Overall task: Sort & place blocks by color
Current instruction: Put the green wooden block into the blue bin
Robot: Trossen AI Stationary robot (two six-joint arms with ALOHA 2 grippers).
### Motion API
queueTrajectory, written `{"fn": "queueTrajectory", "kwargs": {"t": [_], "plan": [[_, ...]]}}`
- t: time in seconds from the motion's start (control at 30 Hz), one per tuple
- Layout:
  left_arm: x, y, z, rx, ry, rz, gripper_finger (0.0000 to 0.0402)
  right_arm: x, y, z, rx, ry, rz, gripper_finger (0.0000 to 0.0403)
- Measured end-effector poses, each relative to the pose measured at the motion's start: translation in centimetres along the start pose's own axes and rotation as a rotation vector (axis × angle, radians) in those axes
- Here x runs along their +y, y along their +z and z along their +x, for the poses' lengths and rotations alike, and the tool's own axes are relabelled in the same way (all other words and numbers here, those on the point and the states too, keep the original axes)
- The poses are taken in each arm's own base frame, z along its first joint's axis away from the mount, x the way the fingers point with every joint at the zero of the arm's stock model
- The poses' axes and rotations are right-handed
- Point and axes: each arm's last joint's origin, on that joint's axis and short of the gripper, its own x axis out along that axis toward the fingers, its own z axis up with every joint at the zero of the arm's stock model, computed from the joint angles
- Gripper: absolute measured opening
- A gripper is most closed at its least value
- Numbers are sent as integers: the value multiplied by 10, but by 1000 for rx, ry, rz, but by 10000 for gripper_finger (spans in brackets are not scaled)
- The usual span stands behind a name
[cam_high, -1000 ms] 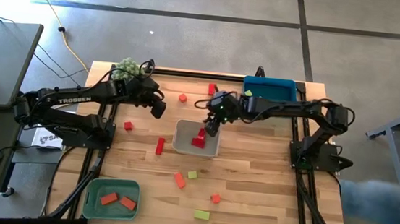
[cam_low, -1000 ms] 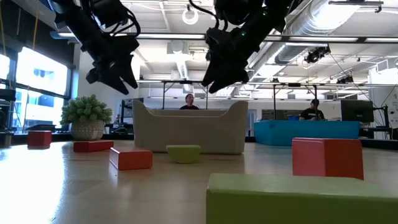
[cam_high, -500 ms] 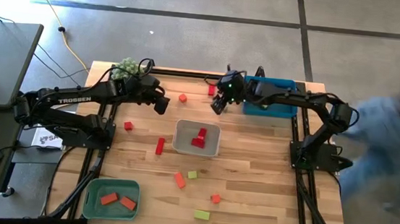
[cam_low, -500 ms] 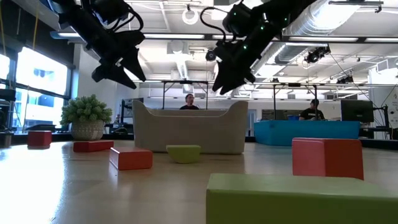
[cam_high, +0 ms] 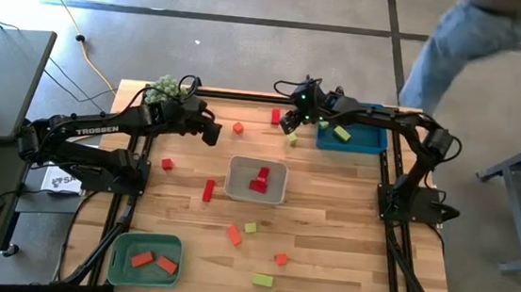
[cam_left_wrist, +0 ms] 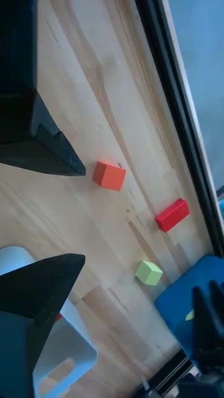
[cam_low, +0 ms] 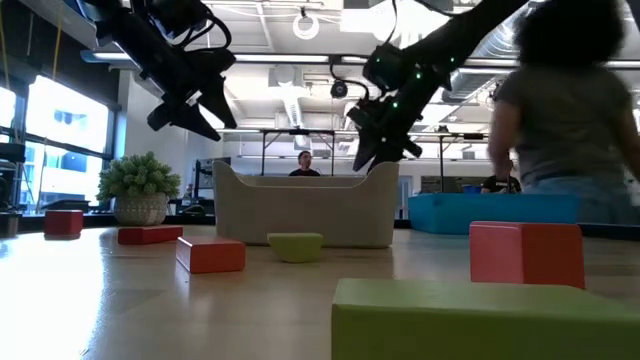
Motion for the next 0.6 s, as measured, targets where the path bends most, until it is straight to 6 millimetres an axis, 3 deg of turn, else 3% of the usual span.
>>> {"fn": "queueTrajectory", "kwargs": {"t": [0.33, 0.6], "plan": [[0, 0, 0, -2, 6, -1, 207, -3, -11, 7, 94, -44, 175, 184], [0, 0, 0, -3, 8, 0, 207, 13, -20, 6, 148, -25, 108, 184]]}}
